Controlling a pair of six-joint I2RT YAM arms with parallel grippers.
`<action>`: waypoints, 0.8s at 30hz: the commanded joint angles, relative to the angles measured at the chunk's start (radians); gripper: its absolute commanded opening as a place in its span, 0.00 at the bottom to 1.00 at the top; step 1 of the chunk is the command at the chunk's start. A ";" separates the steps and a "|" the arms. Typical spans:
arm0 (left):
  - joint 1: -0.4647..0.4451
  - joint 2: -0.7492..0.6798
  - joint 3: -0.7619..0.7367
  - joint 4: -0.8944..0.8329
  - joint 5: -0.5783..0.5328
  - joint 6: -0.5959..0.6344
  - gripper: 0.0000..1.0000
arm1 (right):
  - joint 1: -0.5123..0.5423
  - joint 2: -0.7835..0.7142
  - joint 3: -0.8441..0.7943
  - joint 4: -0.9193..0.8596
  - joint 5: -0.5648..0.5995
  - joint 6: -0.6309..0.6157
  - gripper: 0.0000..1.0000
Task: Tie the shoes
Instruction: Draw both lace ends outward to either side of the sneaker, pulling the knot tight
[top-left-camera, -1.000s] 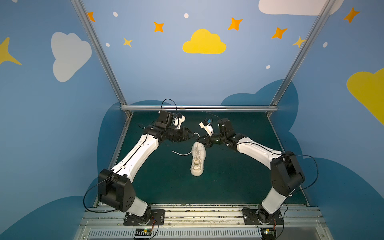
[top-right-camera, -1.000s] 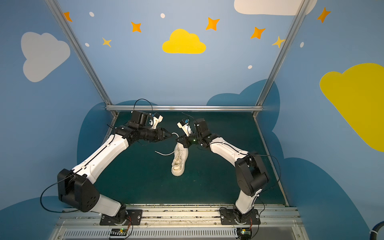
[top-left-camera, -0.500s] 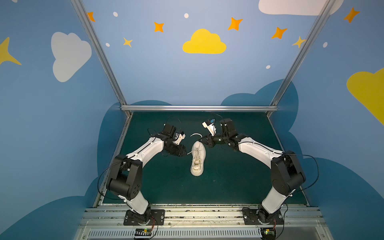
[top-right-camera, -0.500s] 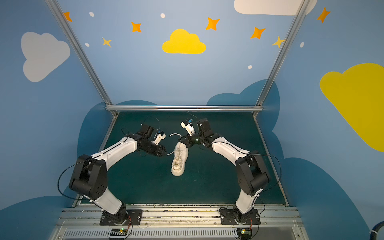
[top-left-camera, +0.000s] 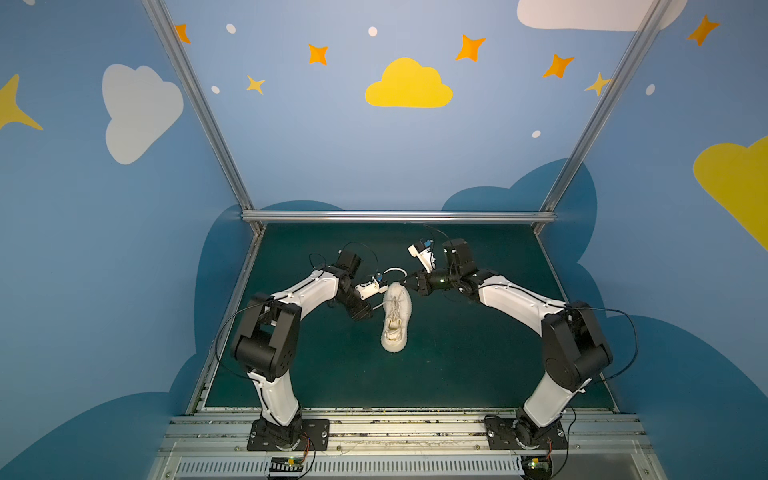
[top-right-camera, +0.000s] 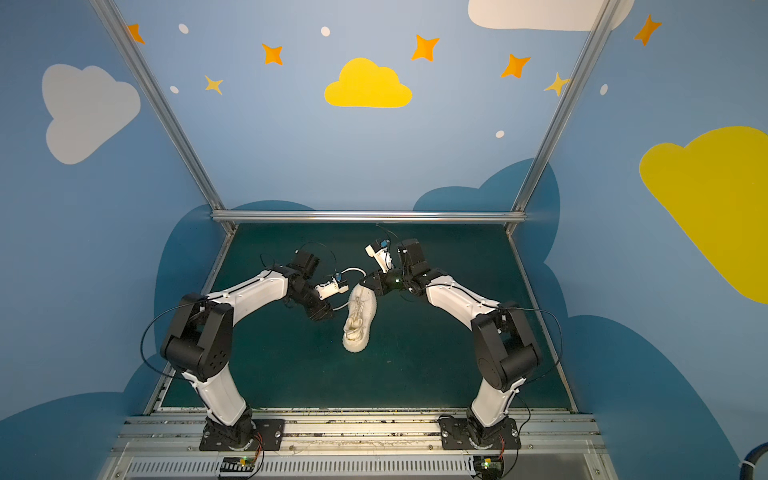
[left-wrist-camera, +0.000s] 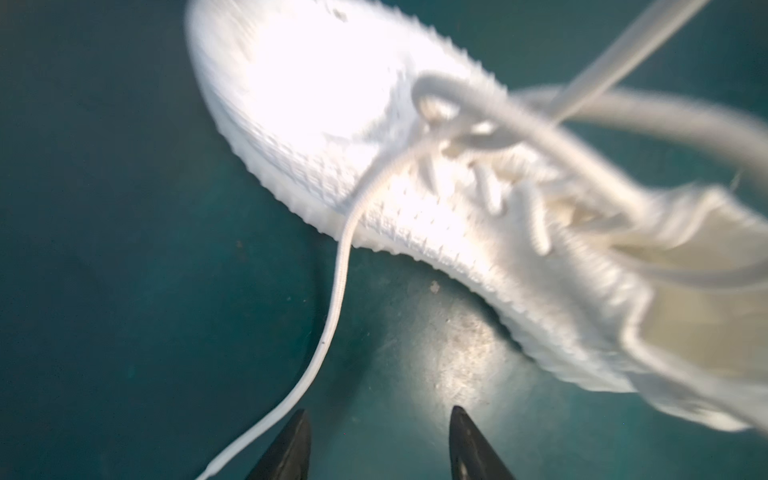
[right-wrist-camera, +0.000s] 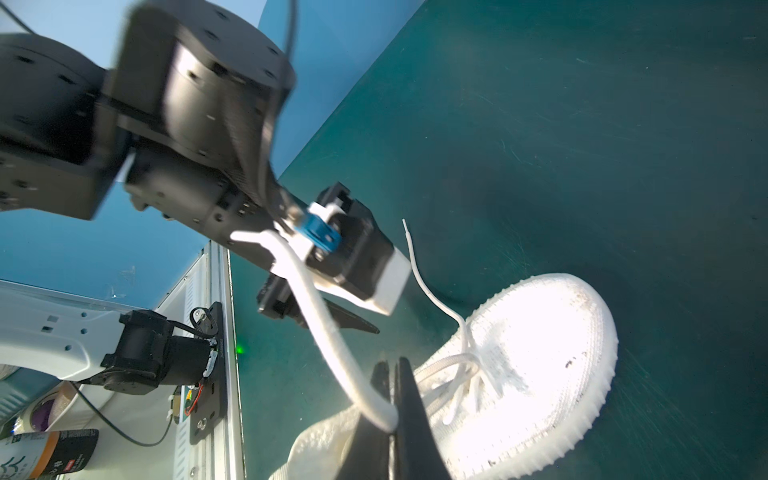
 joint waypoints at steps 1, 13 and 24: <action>-0.002 0.035 0.042 0.028 0.015 0.098 0.52 | -0.008 -0.025 -0.008 0.015 -0.027 0.010 0.00; -0.024 0.189 0.142 0.039 0.033 0.089 0.41 | -0.022 -0.026 -0.016 0.017 -0.046 0.021 0.00; -0.050 0.177 0.100 0.106 -0.080 0.051 0.03 | -0.026 -0.061 -0.057 0.030 -0.047 0.046 0.00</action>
